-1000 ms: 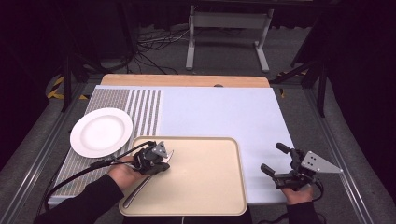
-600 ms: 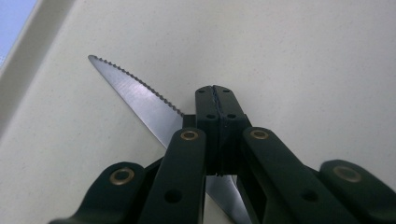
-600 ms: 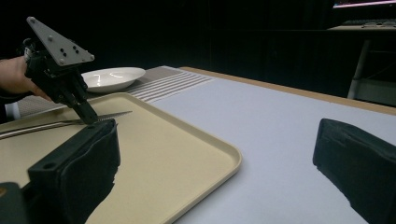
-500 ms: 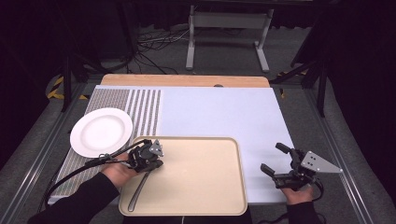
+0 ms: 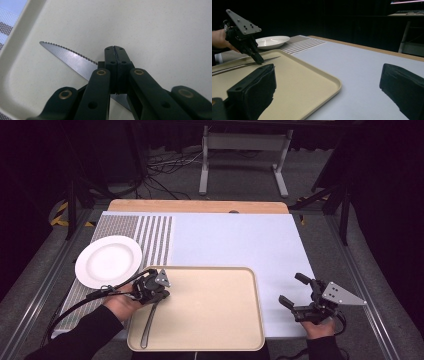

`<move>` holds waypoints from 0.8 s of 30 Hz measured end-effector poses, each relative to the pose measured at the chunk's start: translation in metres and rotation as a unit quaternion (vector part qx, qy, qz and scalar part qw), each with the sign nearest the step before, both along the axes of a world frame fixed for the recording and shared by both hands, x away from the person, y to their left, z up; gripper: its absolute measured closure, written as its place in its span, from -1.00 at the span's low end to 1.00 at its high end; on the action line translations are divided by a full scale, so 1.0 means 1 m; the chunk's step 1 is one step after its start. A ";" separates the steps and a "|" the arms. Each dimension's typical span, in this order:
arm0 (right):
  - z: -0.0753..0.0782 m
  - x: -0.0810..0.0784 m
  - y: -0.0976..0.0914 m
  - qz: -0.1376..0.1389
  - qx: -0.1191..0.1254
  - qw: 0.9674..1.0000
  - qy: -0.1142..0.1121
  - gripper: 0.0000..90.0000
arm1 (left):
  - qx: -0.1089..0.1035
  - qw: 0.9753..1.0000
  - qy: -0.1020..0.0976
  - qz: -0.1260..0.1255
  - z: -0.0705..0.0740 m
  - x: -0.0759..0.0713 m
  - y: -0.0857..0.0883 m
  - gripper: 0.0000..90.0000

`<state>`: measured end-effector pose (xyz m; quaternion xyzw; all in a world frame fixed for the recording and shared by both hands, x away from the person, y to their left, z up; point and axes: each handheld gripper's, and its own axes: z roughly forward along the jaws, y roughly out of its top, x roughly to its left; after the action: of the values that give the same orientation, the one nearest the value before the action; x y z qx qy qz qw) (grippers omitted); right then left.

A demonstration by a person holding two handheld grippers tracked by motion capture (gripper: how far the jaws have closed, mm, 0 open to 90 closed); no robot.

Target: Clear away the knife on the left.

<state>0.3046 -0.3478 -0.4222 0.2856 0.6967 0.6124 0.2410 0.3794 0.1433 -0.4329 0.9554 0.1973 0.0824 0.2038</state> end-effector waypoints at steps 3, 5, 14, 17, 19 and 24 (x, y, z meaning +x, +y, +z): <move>0.000 0.000 0.000 0.002 0.000 1.000 0.001 -0.97 | -0.001 1.000 -0.001 0.002 0.000 -0.001 0.003 1.00; 0.000 0.000 0.001 0.002 0.001 1.000 0.003 -0.97 | -0.001 1.000 -0.002 0.002 0.000 -0.001 0.005 1.00; 0.000 0.002 0.001 0.002 0.001 1.000 0.002 -0.97 | 0.003 1.000 -0.001 0.005 0.000 -0.001 0.010 1.00; 0.000 0.002 0.001 0.003 0.001 1.000 0.002 -0.97 | -0.004 1.000 0.011 0.012 0.001 0.000 0.010 1.00; 0.000 0.002 0.001 0.003 0.003 1.000 0.002 -0.97 | -0.017 1.000 0.018 0.010 0.003 0.000 0.012 0.83; 0.000 0.002 0.002 0.004 0.001 1.000 0.003 -0.97 | -0.055 0.998 0.018 0.002 0.014 -0.002 0.016 0.49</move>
<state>0.3071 -0.3454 -0.4222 0.2849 0.6982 0.6130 0.2359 0.3774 0.1597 -0.4184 0.9436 0.2075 0.0543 0.2521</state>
